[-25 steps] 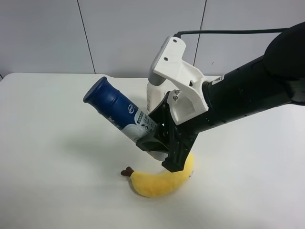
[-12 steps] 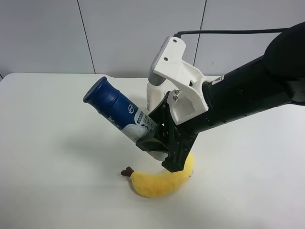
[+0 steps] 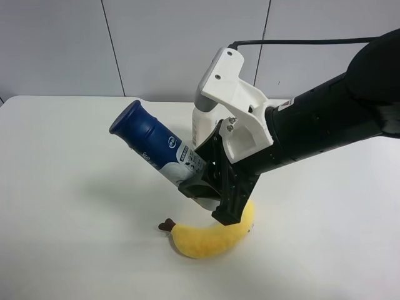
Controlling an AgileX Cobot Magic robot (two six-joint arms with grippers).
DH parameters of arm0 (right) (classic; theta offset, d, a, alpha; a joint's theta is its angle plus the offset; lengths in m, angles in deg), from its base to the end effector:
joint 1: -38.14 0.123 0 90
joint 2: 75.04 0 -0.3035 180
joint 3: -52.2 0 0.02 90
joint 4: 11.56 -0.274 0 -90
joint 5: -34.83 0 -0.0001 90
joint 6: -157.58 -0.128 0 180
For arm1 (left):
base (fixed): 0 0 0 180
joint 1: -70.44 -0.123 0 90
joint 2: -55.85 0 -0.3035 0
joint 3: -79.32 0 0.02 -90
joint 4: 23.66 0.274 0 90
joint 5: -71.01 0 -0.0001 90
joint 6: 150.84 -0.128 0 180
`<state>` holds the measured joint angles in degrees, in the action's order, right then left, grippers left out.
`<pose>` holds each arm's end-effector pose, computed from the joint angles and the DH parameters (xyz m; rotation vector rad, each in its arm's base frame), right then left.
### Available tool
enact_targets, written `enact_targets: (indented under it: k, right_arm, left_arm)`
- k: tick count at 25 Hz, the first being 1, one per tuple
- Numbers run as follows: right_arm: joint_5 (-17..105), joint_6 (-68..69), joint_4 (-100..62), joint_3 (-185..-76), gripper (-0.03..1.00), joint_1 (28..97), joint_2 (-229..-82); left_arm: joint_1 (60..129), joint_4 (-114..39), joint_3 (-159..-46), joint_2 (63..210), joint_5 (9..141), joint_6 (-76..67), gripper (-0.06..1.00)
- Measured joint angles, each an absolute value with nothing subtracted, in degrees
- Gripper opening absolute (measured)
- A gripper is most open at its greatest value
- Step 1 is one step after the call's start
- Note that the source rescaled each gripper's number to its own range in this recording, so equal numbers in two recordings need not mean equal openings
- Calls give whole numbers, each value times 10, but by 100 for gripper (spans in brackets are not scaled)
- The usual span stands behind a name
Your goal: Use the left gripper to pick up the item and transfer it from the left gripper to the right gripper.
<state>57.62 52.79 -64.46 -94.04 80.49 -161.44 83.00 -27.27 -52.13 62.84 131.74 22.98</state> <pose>0.2060 0.2414 0.2204 -1.4272 1.8754 0.5207 0.0258 -0.0129 0.2749 0.3340 2.0031 -0.1454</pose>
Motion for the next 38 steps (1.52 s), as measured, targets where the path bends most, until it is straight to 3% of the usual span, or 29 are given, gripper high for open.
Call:
enact_targets:
  k: [10, 23, 30, 38]
  right_arm:
    - [589, 365, -555, -986, 0, 805, -1608]
    - [748, -20, -279, -1043, 0, 805, -1608]
    - [817, -187, -152, -1098, 0, 805, -1608]
    - [870, -242, -133, -1098, 0, 746, -1601]
  left_arm:
    - [821, -273, -521, 628, 1317, 230, 100]
    - [650, -273, -521, 628, 1317, 230, 100]
    - [642, -273, -521, 628, 1317, 230, 100]
    - [642, -274, -521, 628, 1317, 230, 100]
